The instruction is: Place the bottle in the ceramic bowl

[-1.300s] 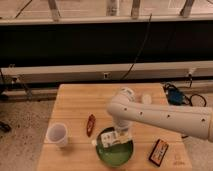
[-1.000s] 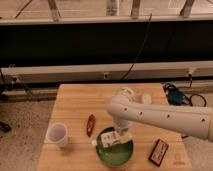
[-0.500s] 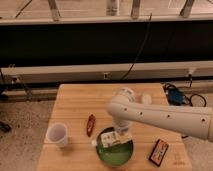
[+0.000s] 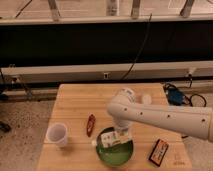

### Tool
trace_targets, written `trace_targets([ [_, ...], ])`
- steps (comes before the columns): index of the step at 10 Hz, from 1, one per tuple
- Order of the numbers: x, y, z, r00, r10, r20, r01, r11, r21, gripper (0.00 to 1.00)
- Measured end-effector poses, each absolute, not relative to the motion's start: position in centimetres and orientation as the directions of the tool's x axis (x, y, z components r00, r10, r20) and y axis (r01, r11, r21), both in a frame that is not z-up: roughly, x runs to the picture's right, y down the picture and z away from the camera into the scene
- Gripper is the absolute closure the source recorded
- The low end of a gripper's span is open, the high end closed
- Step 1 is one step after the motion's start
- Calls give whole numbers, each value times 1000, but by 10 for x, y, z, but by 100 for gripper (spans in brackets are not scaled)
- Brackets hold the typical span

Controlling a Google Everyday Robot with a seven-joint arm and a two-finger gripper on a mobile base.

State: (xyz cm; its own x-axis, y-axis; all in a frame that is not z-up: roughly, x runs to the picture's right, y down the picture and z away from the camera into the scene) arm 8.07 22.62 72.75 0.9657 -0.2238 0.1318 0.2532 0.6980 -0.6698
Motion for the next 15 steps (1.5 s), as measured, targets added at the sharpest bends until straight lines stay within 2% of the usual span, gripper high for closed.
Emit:
trace_targets([
  [2, 80, 226, 728, 966, -220, 135, 252, 695, -673, 77],
  [3, 81, 226, 727, 967, -217, 137, 251, 693, -676, 72],
  [8, 84, 226, 728, 970, -196, 145, 241, 686, -686, 22],
  [9, 85, 226, 729, 971, -191, 146, 238, 684, -689, 20],
  [15, 91, 214, 723, 976, -156, 150, 217, 692, -688, 20],
])
